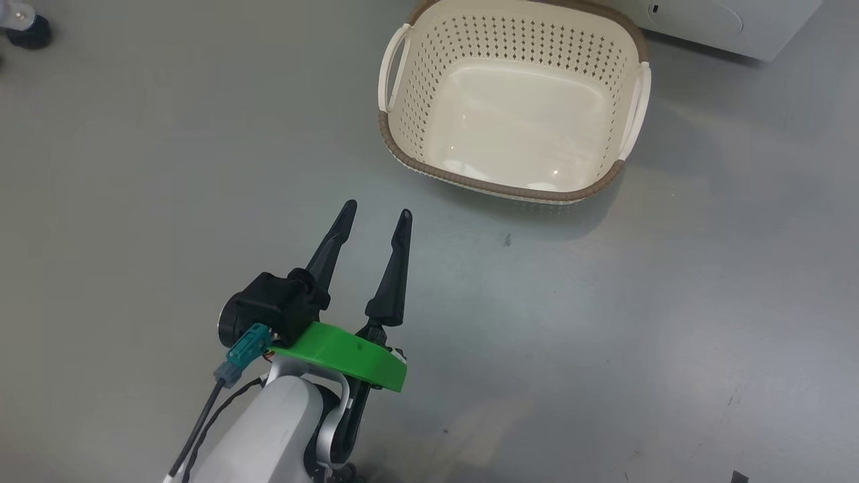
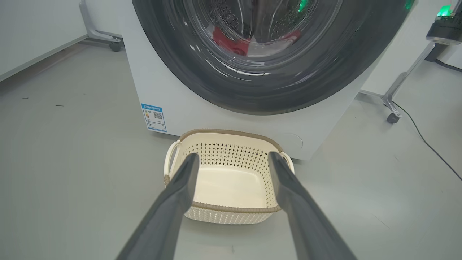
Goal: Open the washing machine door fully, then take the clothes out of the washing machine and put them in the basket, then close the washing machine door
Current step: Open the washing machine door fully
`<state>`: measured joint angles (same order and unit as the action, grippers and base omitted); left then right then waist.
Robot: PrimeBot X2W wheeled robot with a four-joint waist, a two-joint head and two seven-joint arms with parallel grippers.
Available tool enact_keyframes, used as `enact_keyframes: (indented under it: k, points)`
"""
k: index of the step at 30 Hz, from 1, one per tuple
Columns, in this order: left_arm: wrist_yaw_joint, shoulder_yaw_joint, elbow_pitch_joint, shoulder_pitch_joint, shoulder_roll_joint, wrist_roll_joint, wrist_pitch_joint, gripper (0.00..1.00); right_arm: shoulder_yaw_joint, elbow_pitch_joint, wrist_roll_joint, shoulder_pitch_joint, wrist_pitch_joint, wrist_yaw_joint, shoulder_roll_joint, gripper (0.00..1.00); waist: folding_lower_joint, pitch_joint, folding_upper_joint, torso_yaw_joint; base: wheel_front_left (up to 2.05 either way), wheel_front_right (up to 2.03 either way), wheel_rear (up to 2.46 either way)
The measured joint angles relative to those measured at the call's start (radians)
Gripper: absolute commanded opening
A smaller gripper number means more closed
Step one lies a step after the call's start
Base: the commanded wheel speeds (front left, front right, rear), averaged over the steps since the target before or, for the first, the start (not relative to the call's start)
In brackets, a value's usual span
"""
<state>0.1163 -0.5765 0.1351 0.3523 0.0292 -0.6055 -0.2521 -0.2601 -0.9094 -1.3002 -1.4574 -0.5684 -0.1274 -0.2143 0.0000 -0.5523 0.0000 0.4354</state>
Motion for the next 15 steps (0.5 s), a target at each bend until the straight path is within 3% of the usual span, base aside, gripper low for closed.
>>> enact_keyframes:
  k: [15]
  points:
    - [0.002,0.016,0.013,-0.001,0.000,0.010,0.000,1.00,0.003,-0.025,-0.002,0.071,-0.043,0.000,0.013,0.00,0.0000,0.053,0.0000,-0.018,0.00,0.00,0.00]
